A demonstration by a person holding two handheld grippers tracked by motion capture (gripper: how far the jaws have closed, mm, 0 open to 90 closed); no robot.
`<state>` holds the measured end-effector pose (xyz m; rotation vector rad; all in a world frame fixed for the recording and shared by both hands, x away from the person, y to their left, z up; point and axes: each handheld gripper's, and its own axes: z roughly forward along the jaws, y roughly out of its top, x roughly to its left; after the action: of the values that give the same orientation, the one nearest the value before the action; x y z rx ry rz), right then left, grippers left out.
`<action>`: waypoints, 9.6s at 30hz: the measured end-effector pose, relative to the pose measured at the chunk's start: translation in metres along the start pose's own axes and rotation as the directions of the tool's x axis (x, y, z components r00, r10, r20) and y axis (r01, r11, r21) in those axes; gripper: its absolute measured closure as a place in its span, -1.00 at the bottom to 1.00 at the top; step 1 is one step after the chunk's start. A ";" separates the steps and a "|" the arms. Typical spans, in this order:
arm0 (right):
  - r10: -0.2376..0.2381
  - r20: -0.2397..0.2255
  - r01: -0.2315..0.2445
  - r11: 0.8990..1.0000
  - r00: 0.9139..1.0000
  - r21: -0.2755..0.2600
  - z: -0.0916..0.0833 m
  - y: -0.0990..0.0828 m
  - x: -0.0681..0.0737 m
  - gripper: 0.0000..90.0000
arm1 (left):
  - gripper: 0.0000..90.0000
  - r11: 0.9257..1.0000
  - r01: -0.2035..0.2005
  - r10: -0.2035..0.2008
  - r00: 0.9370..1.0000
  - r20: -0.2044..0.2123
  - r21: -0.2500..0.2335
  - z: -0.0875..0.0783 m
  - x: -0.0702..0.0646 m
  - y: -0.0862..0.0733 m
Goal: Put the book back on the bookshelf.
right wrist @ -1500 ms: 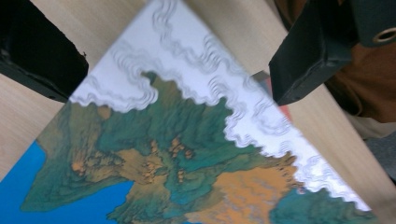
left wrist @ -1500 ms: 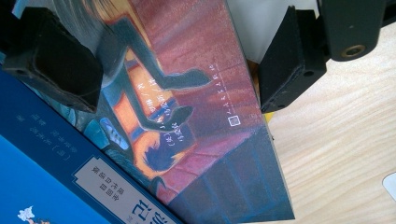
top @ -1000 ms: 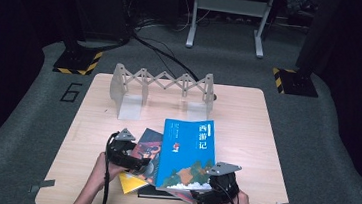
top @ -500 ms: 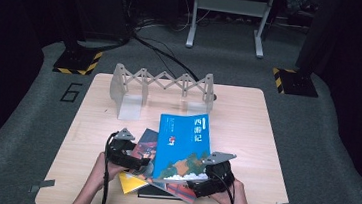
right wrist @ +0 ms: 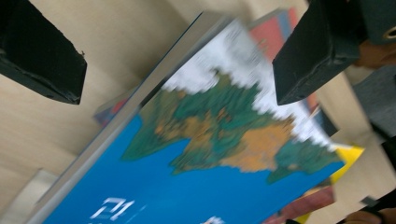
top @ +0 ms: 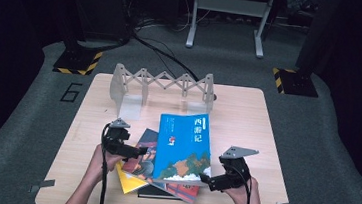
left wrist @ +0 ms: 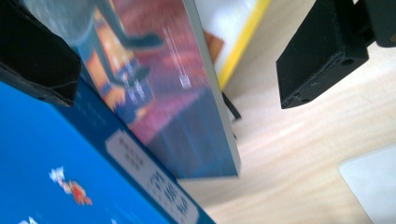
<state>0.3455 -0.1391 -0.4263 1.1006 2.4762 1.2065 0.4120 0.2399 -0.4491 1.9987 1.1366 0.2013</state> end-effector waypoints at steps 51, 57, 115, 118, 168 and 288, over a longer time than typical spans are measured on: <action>0.076 0.074 -0.079 0.996 0.994 0.049 0.060 0.039 -0.005 -0.79 | -0.94 0.995 0.075 -0.085 0.984 0.156 0.067 0.082 0.011 0.069; 0.071 0.070 -0.074 0.996 0.995 0.041 0.064 0.043 -0.004 -0.79 | -1.00 0.989 0.121 -0.136 0.970 0.200 0.083 0.088 0.021 0.069; 0.074 0.046 -0.077 0.996 0.996 0.050 0.092 0.065 0.009 -0.75 | -0.74 0.999 0.031 -0.028 0.992 0.122 -0.023 0.023 0.010 0.097; 0.081 0.046 -0.083 0.996 0.996 0.035 0.092 0.064 0.009 -0.75 | -0.71 0.999 0.029 -0.032 0.984 0.177 0.020 0.031 0.005 0.089; 0.073 -0.006 -0.073 0.996 0.997 -0.045 0.108 0.069 0.015 -0.73 | -0.02 0.994 0.111 -0.109 0.973 0.201 0.004 0.007 0.020 0.068; 0.298 0.333 -0.260 0.953 0.895 -0.155 0.064 -0.052 -0.137 -0.68 | 0.37 0.871 -0.074 -0.147 0.904 -0.402 -0.486 -0.055 0.080 0.105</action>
<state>0.4429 -0.2147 -0.5273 1.5315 2.0115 1.0766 0.5000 0.3052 -0.3567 1.5028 1.2361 0.8625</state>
